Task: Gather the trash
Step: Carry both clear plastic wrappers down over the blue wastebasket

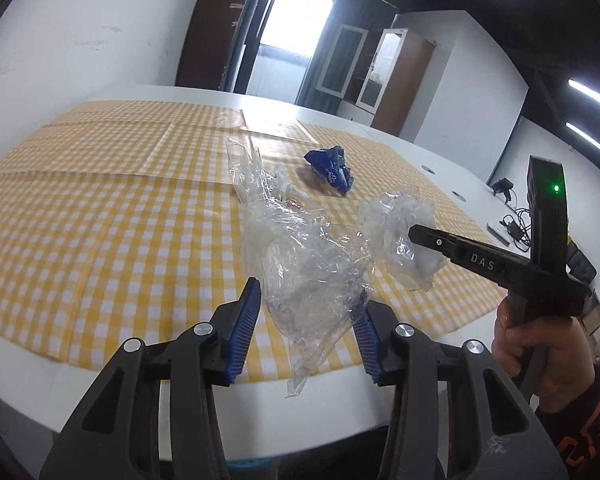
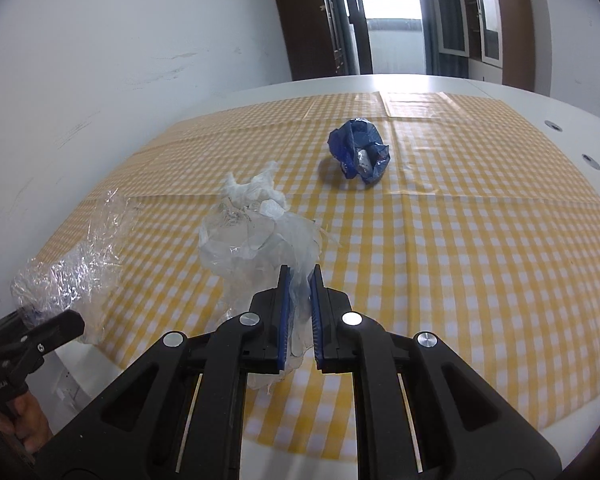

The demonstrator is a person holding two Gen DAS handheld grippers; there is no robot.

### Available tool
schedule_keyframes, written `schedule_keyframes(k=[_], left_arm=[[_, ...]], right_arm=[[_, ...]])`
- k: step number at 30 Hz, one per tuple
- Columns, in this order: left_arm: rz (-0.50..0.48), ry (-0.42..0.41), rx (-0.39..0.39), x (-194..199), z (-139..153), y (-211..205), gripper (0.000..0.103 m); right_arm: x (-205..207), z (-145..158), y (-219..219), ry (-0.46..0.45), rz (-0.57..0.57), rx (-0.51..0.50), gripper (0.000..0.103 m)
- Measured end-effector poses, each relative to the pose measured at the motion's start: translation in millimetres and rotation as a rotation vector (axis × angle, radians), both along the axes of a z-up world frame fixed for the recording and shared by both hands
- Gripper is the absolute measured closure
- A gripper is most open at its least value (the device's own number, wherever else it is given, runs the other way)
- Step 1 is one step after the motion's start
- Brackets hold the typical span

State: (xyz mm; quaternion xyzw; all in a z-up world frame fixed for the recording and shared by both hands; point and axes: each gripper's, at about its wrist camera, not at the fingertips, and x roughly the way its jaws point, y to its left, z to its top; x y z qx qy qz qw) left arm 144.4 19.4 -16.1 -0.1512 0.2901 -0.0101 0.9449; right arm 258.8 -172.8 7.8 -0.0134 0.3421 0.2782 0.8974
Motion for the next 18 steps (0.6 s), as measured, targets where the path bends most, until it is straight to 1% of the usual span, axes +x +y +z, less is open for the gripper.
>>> schedule_keyframes(k=[5, 12, 15, 18], left_arm=[[0.000, -0.008, 0.002, -21, -2, -1, 0.059], [-0.014, -0.030, 0.014, -63, -1, -5, 0.059], [-0.017, -0.035, 0.021, -78, -3, -7, 0.059], [-0.021, -0.034, 0.039, -97, -6, -12, 0.060]], right_arm=[[-33, 1, -1, -0.032, 0.017, -0.016, 0.094], [-79, 3, -7, -0.064, 0.028, 0.020, 0.094], [-97, 1, -8, -0.049, 0.058, 0.056, 0.094], [-117, 0, -9, -0.064, 0.073, 0.058, 0.094]])
